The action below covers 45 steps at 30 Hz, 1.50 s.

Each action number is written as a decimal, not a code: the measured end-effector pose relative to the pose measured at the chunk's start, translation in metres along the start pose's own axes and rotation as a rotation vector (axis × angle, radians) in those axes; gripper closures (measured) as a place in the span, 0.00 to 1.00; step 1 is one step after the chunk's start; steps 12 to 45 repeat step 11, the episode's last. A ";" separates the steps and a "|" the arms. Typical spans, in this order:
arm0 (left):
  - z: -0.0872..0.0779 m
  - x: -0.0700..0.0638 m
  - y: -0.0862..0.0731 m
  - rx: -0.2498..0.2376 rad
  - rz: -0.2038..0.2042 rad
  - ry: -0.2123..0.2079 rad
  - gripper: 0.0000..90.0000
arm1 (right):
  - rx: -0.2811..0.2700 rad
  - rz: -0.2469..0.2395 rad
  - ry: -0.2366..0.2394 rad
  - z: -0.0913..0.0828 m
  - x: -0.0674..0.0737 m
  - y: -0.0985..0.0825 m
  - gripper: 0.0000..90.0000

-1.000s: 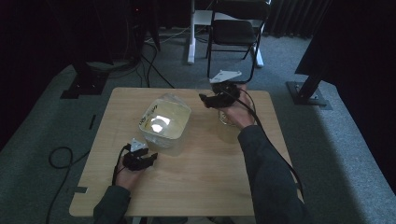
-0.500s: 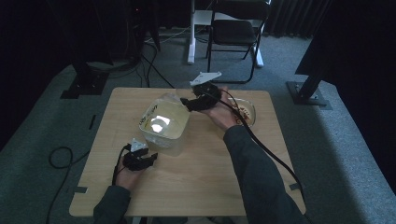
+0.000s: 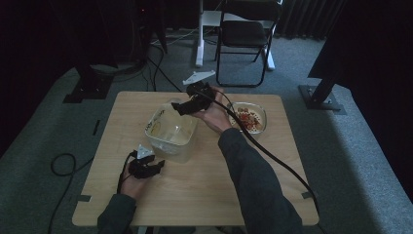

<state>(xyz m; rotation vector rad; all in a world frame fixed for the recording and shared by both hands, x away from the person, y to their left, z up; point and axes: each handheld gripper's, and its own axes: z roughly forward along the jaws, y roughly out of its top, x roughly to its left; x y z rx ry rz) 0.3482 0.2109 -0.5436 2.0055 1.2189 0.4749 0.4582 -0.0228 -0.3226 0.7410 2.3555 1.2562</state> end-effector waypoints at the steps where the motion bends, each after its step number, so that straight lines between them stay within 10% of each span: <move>1: 0.000 0.000 0.000 0.000 0.001 0.001 0.54 | -0.002 -0.008 0.005 -0.001 0.000 0.000 0.12; 45: 0.000 -0.001 0.000 -0.001 0.000 0.002 0.54 | -0.050 -0.009 -0.024 -0.022 -0.008 0.002 0.13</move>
